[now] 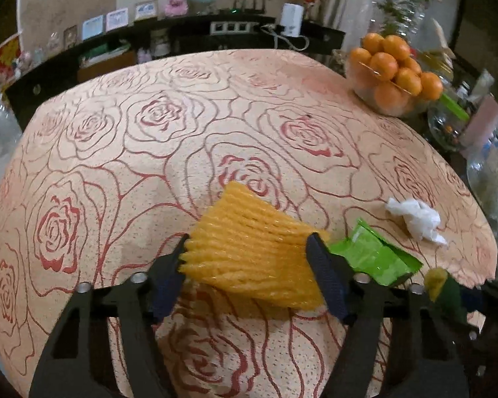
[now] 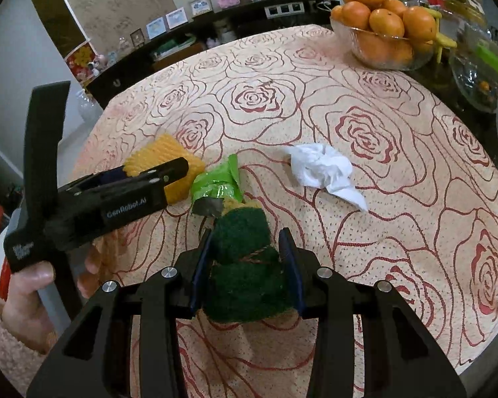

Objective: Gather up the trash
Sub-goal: 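Grasp the yellow foam sponge with the left tool while the right tool holds the scrubber, then carry the sponge and scrubber over the red wastebasket with both tools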

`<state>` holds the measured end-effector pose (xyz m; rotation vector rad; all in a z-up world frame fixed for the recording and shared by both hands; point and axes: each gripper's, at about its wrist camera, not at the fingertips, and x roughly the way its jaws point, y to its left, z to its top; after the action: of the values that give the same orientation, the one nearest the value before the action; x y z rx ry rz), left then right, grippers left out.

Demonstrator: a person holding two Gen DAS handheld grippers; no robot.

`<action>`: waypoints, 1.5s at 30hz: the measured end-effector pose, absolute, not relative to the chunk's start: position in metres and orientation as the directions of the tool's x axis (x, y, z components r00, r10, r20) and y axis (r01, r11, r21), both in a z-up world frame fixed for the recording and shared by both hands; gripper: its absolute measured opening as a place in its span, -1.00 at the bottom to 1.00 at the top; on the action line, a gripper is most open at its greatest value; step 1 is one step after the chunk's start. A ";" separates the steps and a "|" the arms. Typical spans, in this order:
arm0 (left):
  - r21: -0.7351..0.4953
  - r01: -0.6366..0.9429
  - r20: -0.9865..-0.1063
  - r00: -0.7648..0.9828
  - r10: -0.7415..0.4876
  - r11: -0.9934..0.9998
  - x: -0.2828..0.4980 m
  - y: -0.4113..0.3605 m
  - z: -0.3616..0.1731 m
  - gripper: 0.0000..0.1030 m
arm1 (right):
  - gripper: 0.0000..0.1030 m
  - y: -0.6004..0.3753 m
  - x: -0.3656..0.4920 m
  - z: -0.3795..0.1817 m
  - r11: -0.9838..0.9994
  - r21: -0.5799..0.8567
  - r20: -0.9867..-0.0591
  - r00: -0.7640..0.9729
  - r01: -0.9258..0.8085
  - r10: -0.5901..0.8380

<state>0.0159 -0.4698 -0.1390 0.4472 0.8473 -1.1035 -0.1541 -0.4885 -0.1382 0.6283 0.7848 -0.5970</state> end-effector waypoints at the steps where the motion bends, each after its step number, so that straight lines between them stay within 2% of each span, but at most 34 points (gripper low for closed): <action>1: -0.096 0.910 -0.780 0.183 -0.598 0.403 0.015 -0.470 -0.139 0.04 | -0.24 -0.488 -0.154 -0.139 0.664 0.289 -0.786 0.567 0.689 -0.246; 2: -0.108 0.911 -0.777 0.173 -0.605 0.399 0.014 -0.469 -0.138 -0.05 | -0.24 -0.489 -0.154 -0.139 0.663 0.292 -0.787 0.567 0.689 -0.244; 12: -0.150 0.899 -0.762 0.160 -0.628 0.411 0.011 -0.454 -0.136 -0.44 | -0.24 -0.488 -0.153 -0.140 0.662 0.296 -0.790 0.566 0.689 -0.236; 14: -0.157 0.896 -0.760 0.160 -0.630 0.416 0.011 -0.450 -0.135 -0.59 | -0.24 -0.488 -0.153 -0.140 0.661 0.296 -0.790 0.566 0.689 -0.237; 18: -0.185 0.884 -0.759 0.149 -0.634 0.430 0.014 -0.440 -0.133 -0.70 | -0.24 -0.488 -0.152 -0.139 0.661 0.298 -0.788 0.568 0.688 -0.236; 26: -0.196 0.866 -0.743 0.175 -0.646 0.460 0.017 -0.404 -0.116 -0.73 | -0.24 -0.478 -0.145 -0.128 0.682 0.298 -0.771 0.589 0.668 -0.241; 34: -0.196 0.836 -0.693 0.252 -0.675 0.513 0.019 -0.355 -0.077 -0.73 | -0.24 -0.465 -0.136 -0.117 0.708 0.281 -0.756 0.604 0.648 -0.254; 45: -0.136 0.789 -0.621 0.403 -0.672 0.599 0.015 -0.286 -0.026 -0.73 | -0.24 -0.441 -0.126 -0.090 0.752 0.234 -0.713 0.634 0.616 -0.298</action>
<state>0.0153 -0.2856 -0.0260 0.1908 0.6903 -0.9300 -0.1258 -0.4411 -0.0905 0.4922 0.7061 -0.5470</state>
